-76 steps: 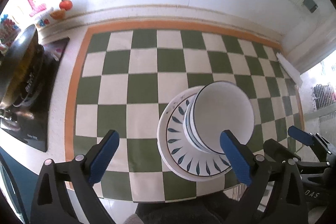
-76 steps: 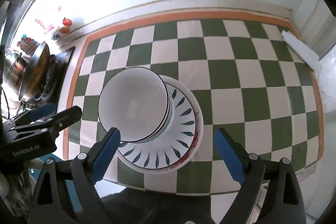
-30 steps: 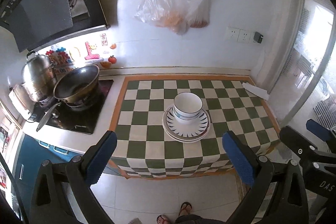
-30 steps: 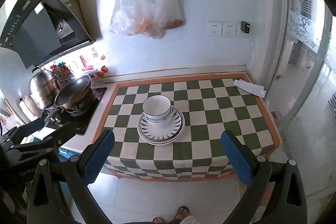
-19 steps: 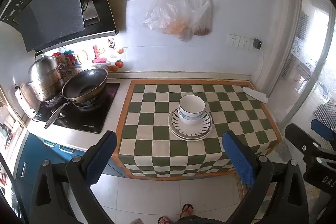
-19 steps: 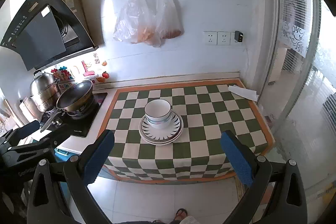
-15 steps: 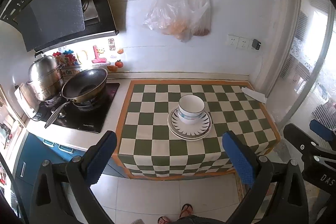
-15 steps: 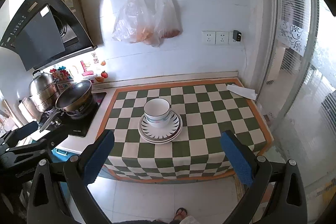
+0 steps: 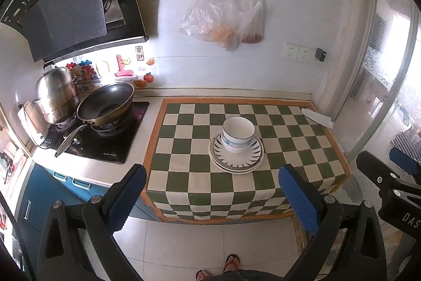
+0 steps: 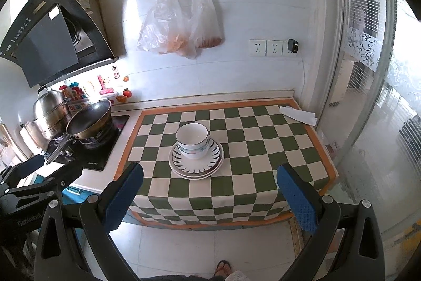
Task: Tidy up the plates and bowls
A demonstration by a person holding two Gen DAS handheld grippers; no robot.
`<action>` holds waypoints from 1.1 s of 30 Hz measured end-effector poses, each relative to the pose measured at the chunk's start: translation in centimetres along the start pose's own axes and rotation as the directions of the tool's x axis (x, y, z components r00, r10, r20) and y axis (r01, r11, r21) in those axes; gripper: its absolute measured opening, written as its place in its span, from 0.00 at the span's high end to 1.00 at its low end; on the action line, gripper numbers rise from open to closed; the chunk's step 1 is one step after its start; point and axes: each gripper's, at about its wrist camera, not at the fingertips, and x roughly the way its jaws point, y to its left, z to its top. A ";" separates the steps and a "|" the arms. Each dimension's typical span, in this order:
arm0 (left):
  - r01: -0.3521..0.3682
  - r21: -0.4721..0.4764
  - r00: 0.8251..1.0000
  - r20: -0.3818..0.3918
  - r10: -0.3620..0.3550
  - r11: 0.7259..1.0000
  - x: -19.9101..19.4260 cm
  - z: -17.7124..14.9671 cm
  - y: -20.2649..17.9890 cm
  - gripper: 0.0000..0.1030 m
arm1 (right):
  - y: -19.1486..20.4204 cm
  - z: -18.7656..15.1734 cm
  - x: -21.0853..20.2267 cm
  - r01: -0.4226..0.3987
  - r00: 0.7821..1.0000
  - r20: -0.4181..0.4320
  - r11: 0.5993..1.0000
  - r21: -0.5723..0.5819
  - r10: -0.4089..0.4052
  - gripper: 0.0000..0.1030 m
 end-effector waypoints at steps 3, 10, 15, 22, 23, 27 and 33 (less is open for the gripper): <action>0.000 0.000 1.000 0.000 0.000 1.000 0.0 0.0 -0.1 0.00 | -0.3 0.0 0.1 0.005 1.000 0.001 1.000 0.001 -0.005 0.00; -0.001 -0.001 1.000 0.007 0.001 1.000 0.3 0.3 -0.4 0.00 | -1.3 0.2 0.5 0.011 1.000 -0.007 1.000 0.009 -0.010 0.00; -0.003 0.000 1.000 0.008 0.003 1.000 0.2 0.2 -0.5 0.00 | -1.7 0.2 0.6 0.011 1.000 -0.009 1.000 0.012 -0.011 0.00; -0.005 0.003 1.000 -0.001 0.005 1.000 0.4 0.5 -0.9 0.00 | -1.8 0.3 0.8 0.009 1.000 -0.012 1.000 0.010 -0.009 0.00; -0.005 0.003 1.000 -0.001 0.005 1.000 0.4 0.5 -0.9 0.00 | -1.9 0.4 0.9 0.008 1.000 -0.013 1.000 0.009 -0.008 0.00; -0.003 0.003 1.000 -0.001 0.003 1.000 0.5 0.5 -0.8 0.00 | -2.0 0.4 1.2 0.003 1.000 -0.018 1.000 0.007 -0.003 0.00; -0.001 0.001 1.000 -0.005 0.001 1.000 0.5 0.5 -0.7 0.00 | -2.0 0.4 1.4 0.001 1.000 -0.021 1.000 0.007 -0.001 0.00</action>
